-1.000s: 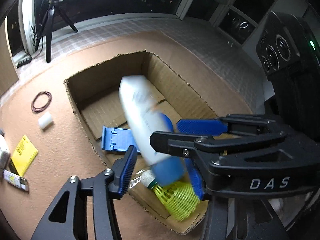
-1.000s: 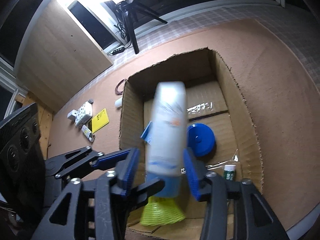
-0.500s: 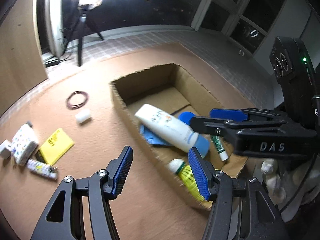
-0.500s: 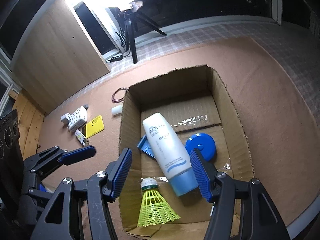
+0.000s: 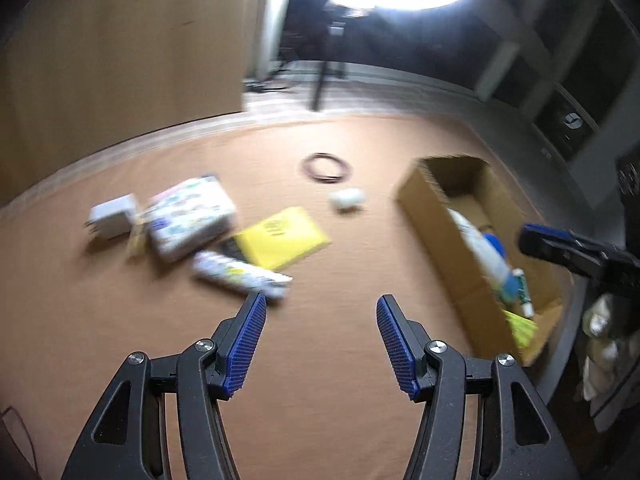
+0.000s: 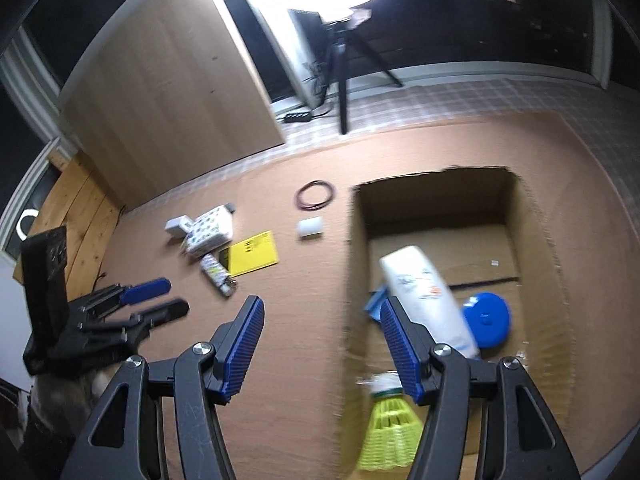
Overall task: Organize objects
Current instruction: 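Reach the left tool to the white patterned tissue pack and grasp it, then grasp the tissue pack with the right tool while the left tool releases it, then carry the tissue pack with the right tool into the box and release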
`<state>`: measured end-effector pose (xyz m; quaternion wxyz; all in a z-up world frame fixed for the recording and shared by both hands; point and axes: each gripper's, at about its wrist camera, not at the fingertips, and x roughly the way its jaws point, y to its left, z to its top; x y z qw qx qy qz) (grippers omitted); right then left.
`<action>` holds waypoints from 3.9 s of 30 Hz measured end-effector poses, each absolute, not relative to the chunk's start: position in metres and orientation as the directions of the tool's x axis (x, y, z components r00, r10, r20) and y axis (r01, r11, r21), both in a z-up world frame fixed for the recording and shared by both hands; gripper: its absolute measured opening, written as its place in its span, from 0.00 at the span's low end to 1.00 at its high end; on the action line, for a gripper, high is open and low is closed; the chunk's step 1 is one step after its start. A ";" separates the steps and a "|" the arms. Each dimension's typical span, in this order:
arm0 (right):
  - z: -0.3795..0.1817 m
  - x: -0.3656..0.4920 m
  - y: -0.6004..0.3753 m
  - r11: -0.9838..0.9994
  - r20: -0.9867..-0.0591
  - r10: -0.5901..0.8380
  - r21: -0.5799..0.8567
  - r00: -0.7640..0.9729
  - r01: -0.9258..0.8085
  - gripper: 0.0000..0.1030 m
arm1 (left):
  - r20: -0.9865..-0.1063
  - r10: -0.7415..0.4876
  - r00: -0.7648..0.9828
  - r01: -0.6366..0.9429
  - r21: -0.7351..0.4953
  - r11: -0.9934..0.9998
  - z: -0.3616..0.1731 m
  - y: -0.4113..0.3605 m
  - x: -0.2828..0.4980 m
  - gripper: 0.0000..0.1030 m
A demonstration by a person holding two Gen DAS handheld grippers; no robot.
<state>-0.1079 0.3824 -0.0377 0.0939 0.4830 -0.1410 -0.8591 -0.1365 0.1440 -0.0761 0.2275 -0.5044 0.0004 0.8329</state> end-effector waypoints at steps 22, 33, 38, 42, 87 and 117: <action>-0.065 -0.112 0.344 -0.938 -0.841 -0.321 0.346 -0.436 0.023 0.55 | -0.911 0.285 -0.299 -0.204 -0.231 -0.951 -0.112 0.120 -0.313 0.55; -0.078 -0.109 0.379 -0.937 -0.858 -0.284 0.343 -0.428 -0.067 0.55 | -0.941 0.214 -0.262 -0.206 -0.162 -0.965 -0.140 0.136 -0.322 0.37; -0.077 -0.111 0.374 -0.936 -0.854 -0.296 0.349 -0.428 -0.049 0.55 | -0.937 0.168 -0.305 -0.246 -0.093 -0.965 -0.139 0.135 -0.299 0.33; -0.074 -0.113 0.364 -0.935 -0.850 -0.312 0.354 -0.425 -0.023 0.55 | -0.934 0.140 -0.329 -0.278 -0.046 -0.959 -0.136 0.131 -0.273 0.33; -0.135 -0.087 0.227 -0.824 -0.816 -0.563 0.543 -0.132 0.160 0.35 | -0.861 0.453 -0.231 -0.288 -0.384 -0.877 -0.144 0.058 -0.058 0.39; -0.135 -0.095 0.204 -0.809 -0.810 -0.580 0.560 -0.085 0.181 0.34 | -0.889 0.422 -0.179 -0.302 -0.359 -0.883 -0.150 0.090 -0.054 0.53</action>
